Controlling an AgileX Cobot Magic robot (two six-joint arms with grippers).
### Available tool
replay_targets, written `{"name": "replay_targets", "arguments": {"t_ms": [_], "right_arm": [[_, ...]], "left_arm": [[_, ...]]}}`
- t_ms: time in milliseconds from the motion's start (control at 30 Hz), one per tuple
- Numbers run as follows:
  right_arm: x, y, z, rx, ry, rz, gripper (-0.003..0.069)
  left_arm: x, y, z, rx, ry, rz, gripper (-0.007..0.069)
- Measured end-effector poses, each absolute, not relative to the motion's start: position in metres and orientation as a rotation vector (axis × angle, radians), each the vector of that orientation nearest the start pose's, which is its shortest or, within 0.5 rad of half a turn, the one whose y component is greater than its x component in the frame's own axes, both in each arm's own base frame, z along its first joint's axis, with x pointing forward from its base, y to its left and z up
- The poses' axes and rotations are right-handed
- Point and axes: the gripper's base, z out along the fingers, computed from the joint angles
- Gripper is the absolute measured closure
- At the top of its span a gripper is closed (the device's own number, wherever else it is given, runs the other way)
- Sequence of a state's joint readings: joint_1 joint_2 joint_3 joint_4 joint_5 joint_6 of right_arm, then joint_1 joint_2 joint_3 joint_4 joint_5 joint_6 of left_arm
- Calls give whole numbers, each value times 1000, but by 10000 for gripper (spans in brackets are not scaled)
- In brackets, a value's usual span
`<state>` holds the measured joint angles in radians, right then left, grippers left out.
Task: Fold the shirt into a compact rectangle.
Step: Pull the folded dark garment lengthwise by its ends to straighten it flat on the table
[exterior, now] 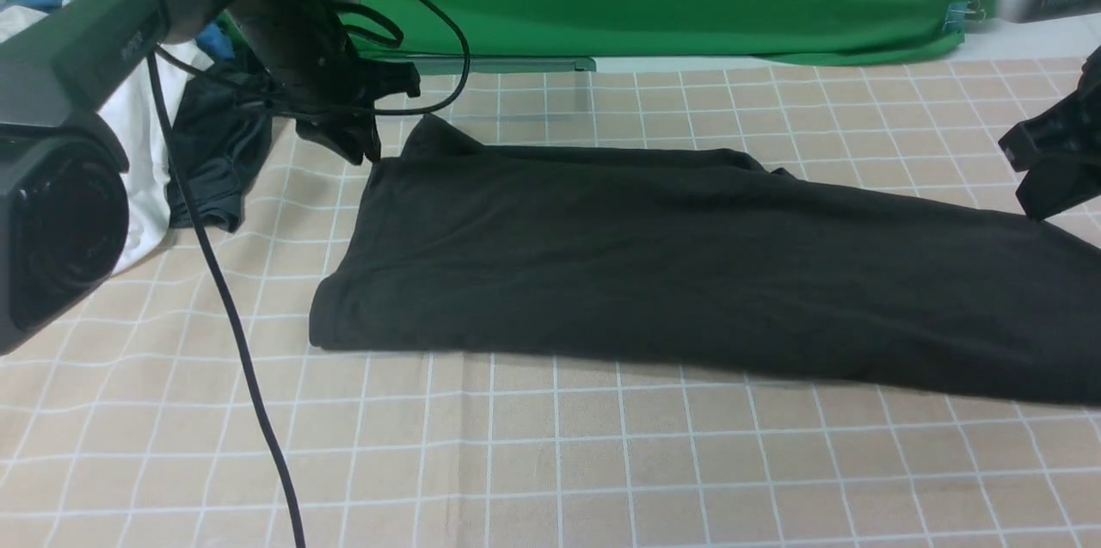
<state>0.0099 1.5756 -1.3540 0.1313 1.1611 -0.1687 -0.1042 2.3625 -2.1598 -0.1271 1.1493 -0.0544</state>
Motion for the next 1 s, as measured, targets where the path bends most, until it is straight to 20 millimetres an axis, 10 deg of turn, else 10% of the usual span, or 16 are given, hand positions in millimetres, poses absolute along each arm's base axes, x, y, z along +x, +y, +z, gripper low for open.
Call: {"name": "replay_targets", "arguments": {"t_ms": [433,1000], "right_arm": [[316,14,307,-203,2843,150,635],[316,14,307,-203,2842,150,635]], "left_arm": [[514,-66,173,-4,2819,-236,225],[517,-69,170,2,2799,-323,596]]}}
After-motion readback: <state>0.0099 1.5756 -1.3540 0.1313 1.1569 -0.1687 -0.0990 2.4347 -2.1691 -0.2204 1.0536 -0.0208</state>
